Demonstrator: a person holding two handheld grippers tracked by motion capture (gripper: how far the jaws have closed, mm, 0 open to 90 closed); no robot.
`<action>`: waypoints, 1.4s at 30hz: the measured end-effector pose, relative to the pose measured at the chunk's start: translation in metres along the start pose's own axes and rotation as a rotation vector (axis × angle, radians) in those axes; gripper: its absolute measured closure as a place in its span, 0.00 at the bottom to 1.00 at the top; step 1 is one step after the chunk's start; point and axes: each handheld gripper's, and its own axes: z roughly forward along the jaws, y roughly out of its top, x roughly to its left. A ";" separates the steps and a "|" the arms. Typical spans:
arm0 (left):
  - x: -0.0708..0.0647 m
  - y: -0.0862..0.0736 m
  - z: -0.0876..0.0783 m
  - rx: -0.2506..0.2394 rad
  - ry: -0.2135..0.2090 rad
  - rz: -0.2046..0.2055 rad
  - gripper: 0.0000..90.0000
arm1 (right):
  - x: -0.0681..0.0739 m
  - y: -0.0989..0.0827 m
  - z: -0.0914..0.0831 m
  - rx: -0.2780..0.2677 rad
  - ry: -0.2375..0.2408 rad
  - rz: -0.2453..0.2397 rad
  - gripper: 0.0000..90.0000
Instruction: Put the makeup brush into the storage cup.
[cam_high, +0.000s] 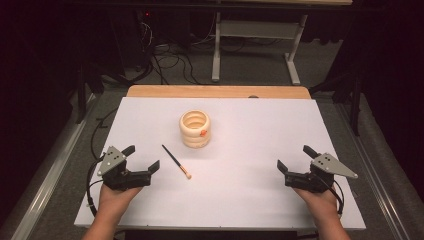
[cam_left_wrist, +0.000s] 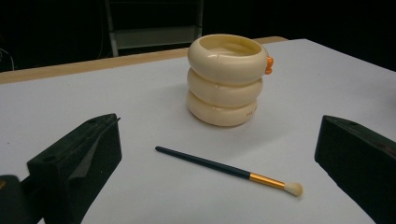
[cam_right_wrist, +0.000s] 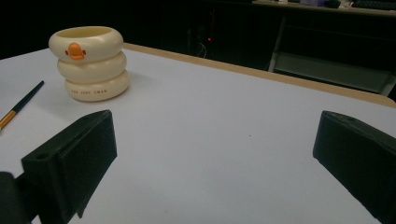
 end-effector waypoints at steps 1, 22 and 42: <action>0.000 0.000 0.000 0.000 -0.001 -0.001 0.01 | 0.000 0.000 0.000 0.000 0.000 0.002 0.01; -0.005 0.000 0.002 -0.004 -0.025 -0.012 0.01 | 0.005 0.001 -0.001 -0.001 -0.002 0.003 0.01; -0.005 -0.001 0.001 -0.002 -0.020 -0.016 0.01 | 0.006 0.000 0.000 0.006 0.006 0.000 0.01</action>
